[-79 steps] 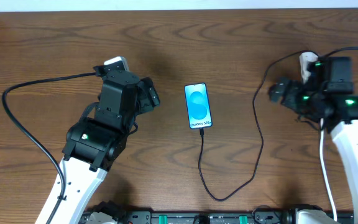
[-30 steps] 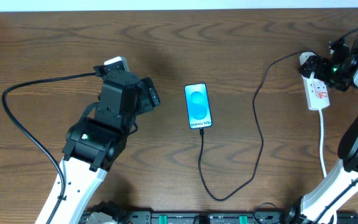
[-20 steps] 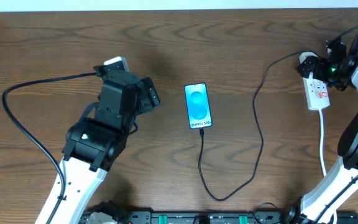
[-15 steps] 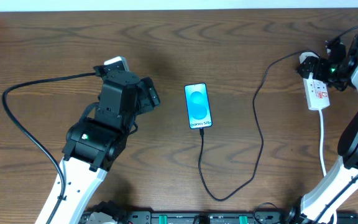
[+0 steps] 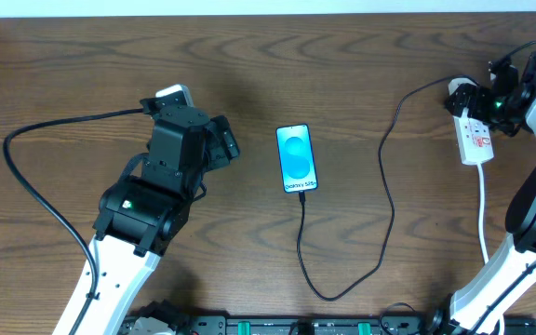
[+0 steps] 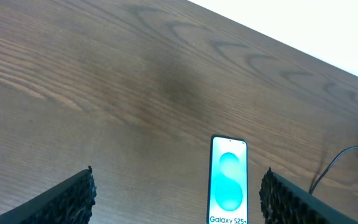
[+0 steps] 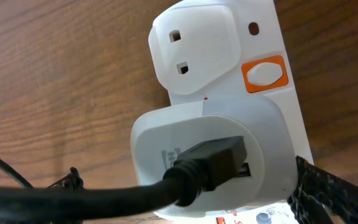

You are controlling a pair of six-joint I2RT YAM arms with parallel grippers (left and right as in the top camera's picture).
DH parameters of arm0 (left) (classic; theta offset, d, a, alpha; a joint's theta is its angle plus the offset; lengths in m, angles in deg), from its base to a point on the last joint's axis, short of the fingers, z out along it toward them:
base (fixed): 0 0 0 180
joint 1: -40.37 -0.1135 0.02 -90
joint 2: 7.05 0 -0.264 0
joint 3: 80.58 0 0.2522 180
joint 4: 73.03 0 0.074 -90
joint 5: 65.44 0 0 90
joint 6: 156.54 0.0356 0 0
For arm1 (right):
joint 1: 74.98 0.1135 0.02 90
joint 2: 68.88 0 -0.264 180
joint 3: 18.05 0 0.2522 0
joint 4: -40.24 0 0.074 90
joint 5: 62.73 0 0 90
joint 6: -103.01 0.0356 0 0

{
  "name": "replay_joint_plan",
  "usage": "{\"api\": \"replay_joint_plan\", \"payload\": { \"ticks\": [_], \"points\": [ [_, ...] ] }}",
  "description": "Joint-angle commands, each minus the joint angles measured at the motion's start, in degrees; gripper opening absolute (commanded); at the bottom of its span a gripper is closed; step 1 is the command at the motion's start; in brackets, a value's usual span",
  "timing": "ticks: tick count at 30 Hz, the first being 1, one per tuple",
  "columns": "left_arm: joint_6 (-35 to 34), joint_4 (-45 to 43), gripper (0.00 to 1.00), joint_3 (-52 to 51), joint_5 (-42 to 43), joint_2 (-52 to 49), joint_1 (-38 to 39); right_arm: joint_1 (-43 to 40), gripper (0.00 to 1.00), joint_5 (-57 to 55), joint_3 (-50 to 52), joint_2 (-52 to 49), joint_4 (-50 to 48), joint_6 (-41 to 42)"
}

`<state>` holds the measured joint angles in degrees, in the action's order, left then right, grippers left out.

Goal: Plug charger to phone and switch on socket
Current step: 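Press the orange switch down with the right gripper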

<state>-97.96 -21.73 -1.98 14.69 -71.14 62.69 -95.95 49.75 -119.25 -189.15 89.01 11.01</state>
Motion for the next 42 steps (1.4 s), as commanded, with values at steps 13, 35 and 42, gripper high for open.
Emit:
{"api": "replay_joint_plan", "payload": {
  "ticks": [13, 35, 42],
  "points": [
    [0.79, 0.20, 0.84, 0.66, -1.36, -0.26, -0.13, 1.62, 0.99, 9.62, 2.71, -1.79, 0.59, 3.72],
    [0.79, 0.20, 0.84, 0.66, -1.36, -0.26, -0.13, 1.40, 0.99, 9.16, 8.68, -1.77, -0.79, 5.51],
    [0.79, 0.20, 0.84, 0.66, -1.36, -0.26, -0.13, -0.66, 0.99, 8.83, 6.10, -0.24, -0.52, 6.56]
  ]
}}
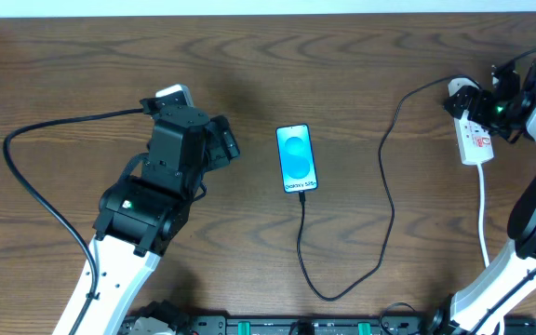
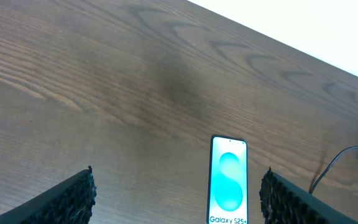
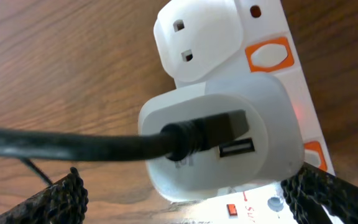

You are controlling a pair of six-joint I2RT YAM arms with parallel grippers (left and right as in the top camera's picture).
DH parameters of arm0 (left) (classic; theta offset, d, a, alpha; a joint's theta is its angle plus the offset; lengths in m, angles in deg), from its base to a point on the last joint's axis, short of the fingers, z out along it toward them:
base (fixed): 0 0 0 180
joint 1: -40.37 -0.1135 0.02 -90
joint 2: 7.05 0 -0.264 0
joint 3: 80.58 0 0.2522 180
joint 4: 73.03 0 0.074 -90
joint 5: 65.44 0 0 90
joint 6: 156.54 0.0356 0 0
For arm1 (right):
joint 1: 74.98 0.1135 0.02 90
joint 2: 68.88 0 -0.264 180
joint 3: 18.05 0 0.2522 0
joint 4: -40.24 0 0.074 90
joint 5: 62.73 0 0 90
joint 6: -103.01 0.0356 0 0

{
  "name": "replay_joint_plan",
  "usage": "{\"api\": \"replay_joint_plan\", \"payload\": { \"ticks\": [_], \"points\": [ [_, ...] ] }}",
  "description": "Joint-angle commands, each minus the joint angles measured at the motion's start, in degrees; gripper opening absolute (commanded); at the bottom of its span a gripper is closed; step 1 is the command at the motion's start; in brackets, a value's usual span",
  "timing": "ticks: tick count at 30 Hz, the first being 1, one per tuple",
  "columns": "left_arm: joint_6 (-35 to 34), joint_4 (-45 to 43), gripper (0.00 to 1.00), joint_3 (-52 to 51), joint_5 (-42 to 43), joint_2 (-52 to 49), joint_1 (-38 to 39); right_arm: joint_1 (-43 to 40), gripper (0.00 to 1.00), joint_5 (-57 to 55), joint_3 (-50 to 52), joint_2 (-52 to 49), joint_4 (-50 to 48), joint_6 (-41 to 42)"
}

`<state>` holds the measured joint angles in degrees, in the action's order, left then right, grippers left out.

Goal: Plug charger to phone and switch on socket
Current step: 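Press the orange switch down with the right gripper, then lift the right gripper off the switch and back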

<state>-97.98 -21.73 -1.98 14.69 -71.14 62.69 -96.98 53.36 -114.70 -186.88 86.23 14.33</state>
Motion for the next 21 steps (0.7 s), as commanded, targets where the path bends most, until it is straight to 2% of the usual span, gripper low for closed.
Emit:
{"api": "replay_joint_plan", "payload": {
  "ticks": [1, 9, 21],
  "points": [
    [0.81, 0.20, 0.84, 0.66, -1.36, -0.26, -0.13, 0.02, 0.99, 4.57, 1.09, -2.05, 2.49, 3.85],
    [0.81, 0.20, 0.84, 0.66, -1.36, -0.26, -0.13, -1.27, 0.99, -3.65, -1.77, 5.03, 6.58, 4.46],
    [0.81, 0.20, 0.84, 0.66, -1.36, -0.26, -0.13, -1.16, 0.99, -17.31, -1.77, 24.41, 17.35, 5.97]
  ]
}}
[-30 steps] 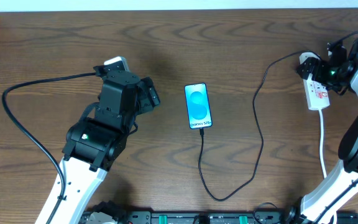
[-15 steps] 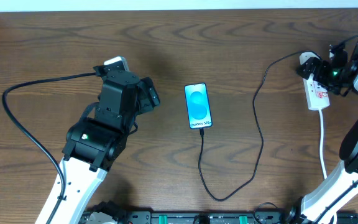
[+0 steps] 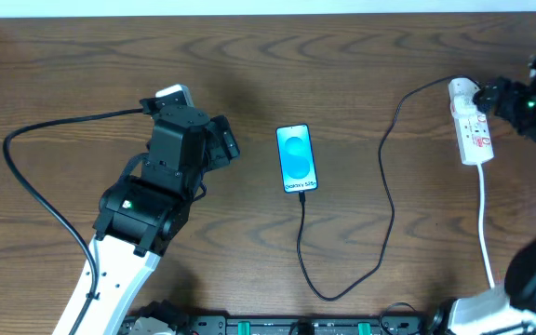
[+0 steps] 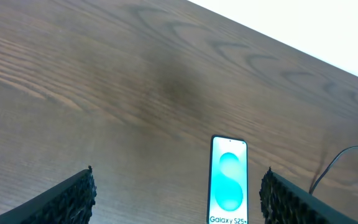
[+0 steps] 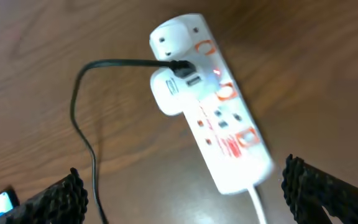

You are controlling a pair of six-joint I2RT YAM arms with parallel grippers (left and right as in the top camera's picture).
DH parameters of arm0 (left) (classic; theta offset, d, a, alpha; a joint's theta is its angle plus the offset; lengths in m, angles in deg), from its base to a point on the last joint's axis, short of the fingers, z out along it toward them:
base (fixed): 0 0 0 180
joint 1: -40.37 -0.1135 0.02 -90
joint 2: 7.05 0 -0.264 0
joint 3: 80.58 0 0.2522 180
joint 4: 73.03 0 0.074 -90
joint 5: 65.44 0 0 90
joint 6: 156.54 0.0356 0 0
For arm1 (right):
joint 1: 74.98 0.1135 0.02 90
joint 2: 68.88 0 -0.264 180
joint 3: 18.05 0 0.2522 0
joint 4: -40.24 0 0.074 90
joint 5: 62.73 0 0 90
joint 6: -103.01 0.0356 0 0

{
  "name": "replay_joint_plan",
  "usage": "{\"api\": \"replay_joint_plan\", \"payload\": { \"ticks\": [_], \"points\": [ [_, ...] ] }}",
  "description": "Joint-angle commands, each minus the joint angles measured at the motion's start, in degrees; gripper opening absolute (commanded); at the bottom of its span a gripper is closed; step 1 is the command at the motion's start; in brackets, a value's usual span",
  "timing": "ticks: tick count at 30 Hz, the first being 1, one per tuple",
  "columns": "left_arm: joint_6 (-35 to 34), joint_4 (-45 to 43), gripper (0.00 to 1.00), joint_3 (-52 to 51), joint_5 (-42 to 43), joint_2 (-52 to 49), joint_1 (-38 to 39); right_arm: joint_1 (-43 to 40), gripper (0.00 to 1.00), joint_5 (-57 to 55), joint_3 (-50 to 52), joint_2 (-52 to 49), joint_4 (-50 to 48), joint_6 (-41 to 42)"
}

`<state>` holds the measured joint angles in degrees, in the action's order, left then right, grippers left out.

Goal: Plug charger to phone and switch on socket
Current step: 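Lift the right gripper off the switch and back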

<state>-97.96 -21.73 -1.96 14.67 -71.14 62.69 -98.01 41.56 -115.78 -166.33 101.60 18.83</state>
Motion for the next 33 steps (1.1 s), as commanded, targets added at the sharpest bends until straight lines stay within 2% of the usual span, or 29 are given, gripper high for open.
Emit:
{"api": "replay_joint_plan", "payload": {
  "ticks": [1, 6, 11, 33],
  "points": [
    [0.79, 0.20, 0.84, 0.63, -1.33, -0.26, -0.13, -0.13, 0.99, -5.64, -0.70, 5.27, 3.17, 1.44],
    [0.79, 0.20, 0.84, 0.63, -1.33, -0.26, -0.13, -0.13, 0.99, -5.60, -0.70, 11.74, 7.65, 1.44],
    [0.79, 0.20, 0.84, 0.63, -1.33, -0.26, -0.13, -0.13, 0.99, -5.60, -0.70, 15.43, 8.17, 1.42],
    [1.01, 0.22, 0.84, 0.63, -1.55, -0.26, -0.13, -0.13, 0.99, -5.60, -0.68, 15.69, 8.17, 1.42]
  ]
}}
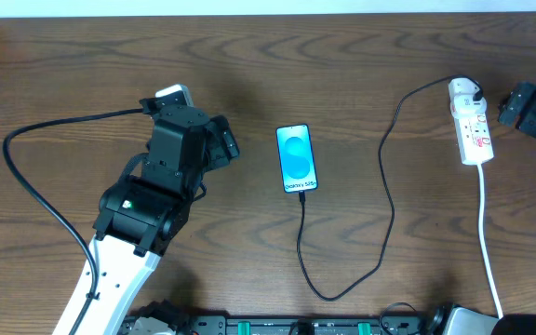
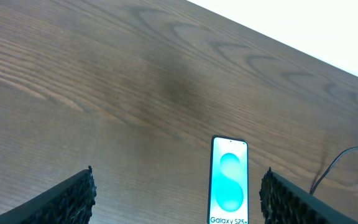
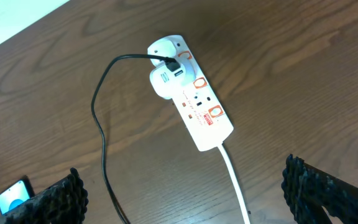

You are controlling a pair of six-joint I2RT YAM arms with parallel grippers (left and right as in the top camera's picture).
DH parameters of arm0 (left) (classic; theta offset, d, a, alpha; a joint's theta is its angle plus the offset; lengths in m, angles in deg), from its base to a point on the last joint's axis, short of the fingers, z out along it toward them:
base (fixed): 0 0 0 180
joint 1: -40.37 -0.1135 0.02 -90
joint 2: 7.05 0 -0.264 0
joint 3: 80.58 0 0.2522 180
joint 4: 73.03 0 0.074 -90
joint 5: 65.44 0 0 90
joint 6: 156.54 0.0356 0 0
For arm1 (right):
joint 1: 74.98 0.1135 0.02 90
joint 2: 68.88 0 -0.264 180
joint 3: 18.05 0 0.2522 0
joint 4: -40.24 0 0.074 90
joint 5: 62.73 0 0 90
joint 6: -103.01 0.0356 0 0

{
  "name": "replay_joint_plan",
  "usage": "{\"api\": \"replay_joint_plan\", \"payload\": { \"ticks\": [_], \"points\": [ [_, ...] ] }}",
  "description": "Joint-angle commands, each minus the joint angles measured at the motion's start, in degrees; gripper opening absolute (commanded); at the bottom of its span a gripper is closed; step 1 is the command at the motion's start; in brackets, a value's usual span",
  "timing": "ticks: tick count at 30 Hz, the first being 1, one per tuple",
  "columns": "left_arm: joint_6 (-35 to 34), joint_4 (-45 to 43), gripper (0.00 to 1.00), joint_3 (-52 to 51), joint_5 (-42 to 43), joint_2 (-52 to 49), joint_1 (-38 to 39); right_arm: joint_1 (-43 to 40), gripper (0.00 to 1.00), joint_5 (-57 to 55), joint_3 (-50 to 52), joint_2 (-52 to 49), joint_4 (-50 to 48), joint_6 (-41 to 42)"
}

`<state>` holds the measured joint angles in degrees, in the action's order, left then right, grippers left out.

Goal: Plug charger to phone and switch on socket

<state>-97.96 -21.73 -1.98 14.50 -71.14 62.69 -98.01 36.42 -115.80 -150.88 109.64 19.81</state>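
Note:
The phone point(image 1: 296, 158) lies face up mid-table with its screen lit, also in the left wrist view as the phone point(image 2: 229, 180). A black cable point(image 1: 386, 200) runs from its near end in a loop to a white adapter point(image 3: 165, 81) plugged into the white power strip point(image 3: 194, 106). The strip has orange switches. My right gripper point(image 1: 517, 106) is open to the right of the power strip point(image 1: 473, 126), apart from it; in its wrist view the right gripper point(image 3: 182, 190) holds nothing. My left gripper point(image 1: 226, 141) is open left of the phone, and the left gripper point(image 2: 178, 190) is empty.
The strip's white lead point(image 1: 485, 228) runs down the right side to the table's front edge. A black cable point(image 1: 35, 177) of the left arm curves over the left of the wooden table point(image 1: 82, 74). The table's far edge meets a white wall point(image 2: 303, 25).
My right gripper has drawn farther back from the power strip, which now looks smaller and sits whole in its wrist view. The left arm, phone and cable have not moved.
My right gripper was open close over the adapter end of the strip. Then a red glow showed on the strip beside the adapter. After that the gripper was off to the right of the strip, and now farther off. The left arm stayed still throughout.

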Motion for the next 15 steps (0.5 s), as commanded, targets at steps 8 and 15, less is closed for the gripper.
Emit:
{"api": "replay_joint_plan", "payload": {
  "ticks": [8, 15],
  "points": [
    [2.27, 0.24, 0.84, 0.59, -5.20, -0.09, -0.13, -0.13, 0.99, -0.46, -0.66, 0.24, 0.13, 0.44],
    [2.25, 0.17, 0.84, -4.42, -5.22, 5.44, -0.13, -0.13, 0.99, -0.46, -0.66, 0.24, 0.13, 0.44]
  ]
}}
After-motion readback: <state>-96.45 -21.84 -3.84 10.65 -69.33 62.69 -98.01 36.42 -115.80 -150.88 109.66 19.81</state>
